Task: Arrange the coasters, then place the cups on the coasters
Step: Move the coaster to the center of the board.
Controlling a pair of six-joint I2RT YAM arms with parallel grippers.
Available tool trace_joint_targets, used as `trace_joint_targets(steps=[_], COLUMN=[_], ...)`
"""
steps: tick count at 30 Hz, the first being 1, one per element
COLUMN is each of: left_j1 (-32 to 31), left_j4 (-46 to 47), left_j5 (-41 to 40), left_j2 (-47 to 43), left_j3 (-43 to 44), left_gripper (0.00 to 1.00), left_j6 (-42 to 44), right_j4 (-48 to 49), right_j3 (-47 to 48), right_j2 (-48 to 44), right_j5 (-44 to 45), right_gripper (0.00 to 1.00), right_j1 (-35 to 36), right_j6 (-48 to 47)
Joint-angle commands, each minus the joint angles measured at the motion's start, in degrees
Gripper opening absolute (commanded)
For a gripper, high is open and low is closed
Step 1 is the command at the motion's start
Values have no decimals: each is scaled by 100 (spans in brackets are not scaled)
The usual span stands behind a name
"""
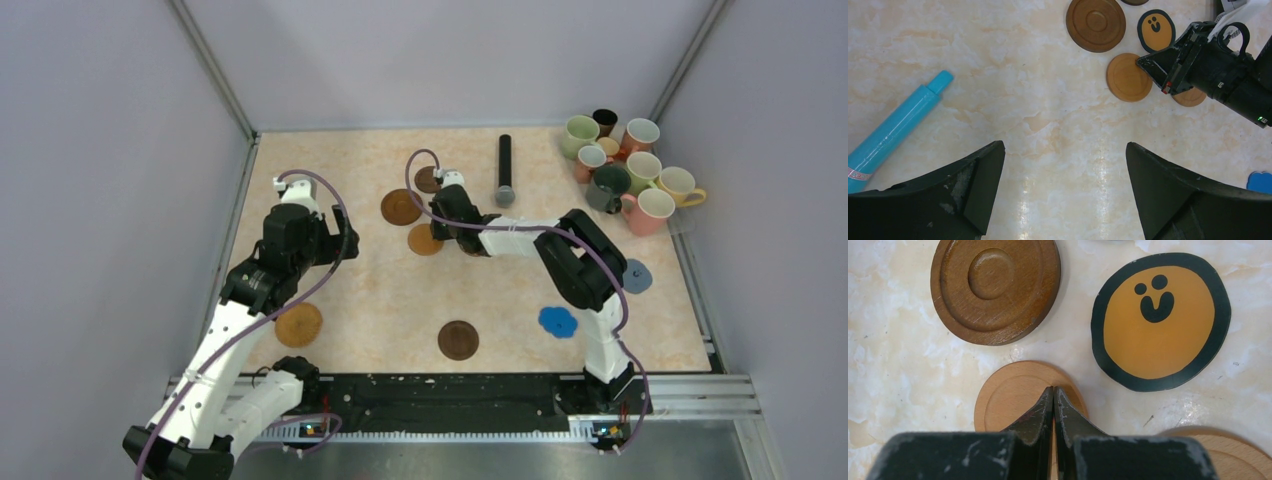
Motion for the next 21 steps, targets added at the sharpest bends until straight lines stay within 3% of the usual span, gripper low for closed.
trace_joint_targets(steps=[1, 11, 21], left_j1=[15, 15, 23], left_j4=[131, 87, 52], left_j5=[-60, -271, -419], left_j2=[-66, -71, -145], left_j3=[98, 109, 92], left_gripper=[97, 99, 99], left_j6=[5, -129, -157], right_j4=[-387, -583, -964], right_j3=[76, -175, -2136], right_j2=[-53, -1272, -3196], right_j5=[-135, -604, -1115], right_gripper=[0, 0, 0], right_j1=[-95, -90, 322], right_j6=[-128, -104, 269])
